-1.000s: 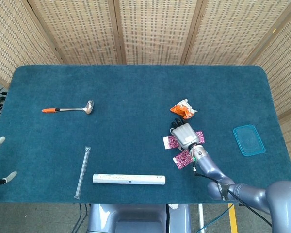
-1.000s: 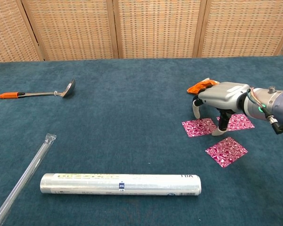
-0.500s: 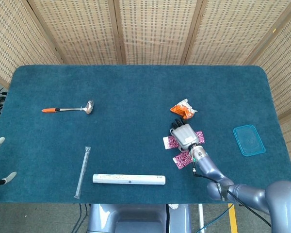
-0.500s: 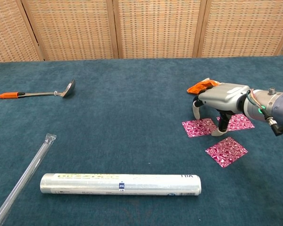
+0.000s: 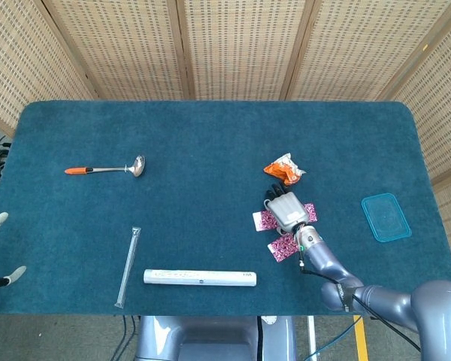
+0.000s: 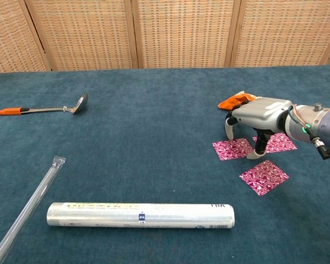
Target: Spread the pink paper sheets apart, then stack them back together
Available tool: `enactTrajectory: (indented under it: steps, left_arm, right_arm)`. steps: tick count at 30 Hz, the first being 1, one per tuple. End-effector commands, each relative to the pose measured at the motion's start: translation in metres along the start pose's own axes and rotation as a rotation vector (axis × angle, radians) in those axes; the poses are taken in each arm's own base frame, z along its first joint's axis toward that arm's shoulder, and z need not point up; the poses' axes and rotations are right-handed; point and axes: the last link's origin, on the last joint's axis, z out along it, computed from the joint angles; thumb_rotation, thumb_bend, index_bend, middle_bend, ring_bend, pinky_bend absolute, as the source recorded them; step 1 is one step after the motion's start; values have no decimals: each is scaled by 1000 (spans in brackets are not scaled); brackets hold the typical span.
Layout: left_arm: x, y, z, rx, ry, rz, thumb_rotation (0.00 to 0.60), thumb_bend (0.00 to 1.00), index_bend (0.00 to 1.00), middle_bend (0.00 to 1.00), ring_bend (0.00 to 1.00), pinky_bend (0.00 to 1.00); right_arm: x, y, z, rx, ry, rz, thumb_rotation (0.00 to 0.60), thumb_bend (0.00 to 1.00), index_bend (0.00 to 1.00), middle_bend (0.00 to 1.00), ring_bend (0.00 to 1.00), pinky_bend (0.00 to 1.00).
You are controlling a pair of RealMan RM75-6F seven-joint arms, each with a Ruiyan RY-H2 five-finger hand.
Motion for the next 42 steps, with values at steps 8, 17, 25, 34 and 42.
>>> enactTrajectory:
  steps: [8, 17, 25, 34, 42]
  left_arm:
    - [0, 0, 0, 0, 1, 1, 572, 0, 91, 0, 0, 0]
    - [0, 0, 0, 0, 0, 0, 572, 0, 91, 0, 0, 0]
    - [0, -1, 0, 2, 1, -1, 572, 0, 92, 0, 0, 0]
    - [0, -1, -1, 3, 3, -1, 571, 0, 92, 0, 0, 0]
    - [0, -1, -1, 3, 3, -1, 571, 0, 91, 0, 0, 0]
  right_arm:
    - [1, 0, -1, 0, 2, 0, 600, 196, 352, 162, 0, 0]
    - [-1, -1, -1, 0, -2, 6, 600, 195, 352, 162, 0, 0]
    - [-2, -1, 0, -1, 0, 5, 600, 202, 352, 166, 0, 0]
    - [-3, -2, 1, 0, 8, 8, 600, 275, 397, 193, 0, 0]
    - [-4, -1, 0, 4, 12, 15, 600, 363, 439, 212, 0, 0]
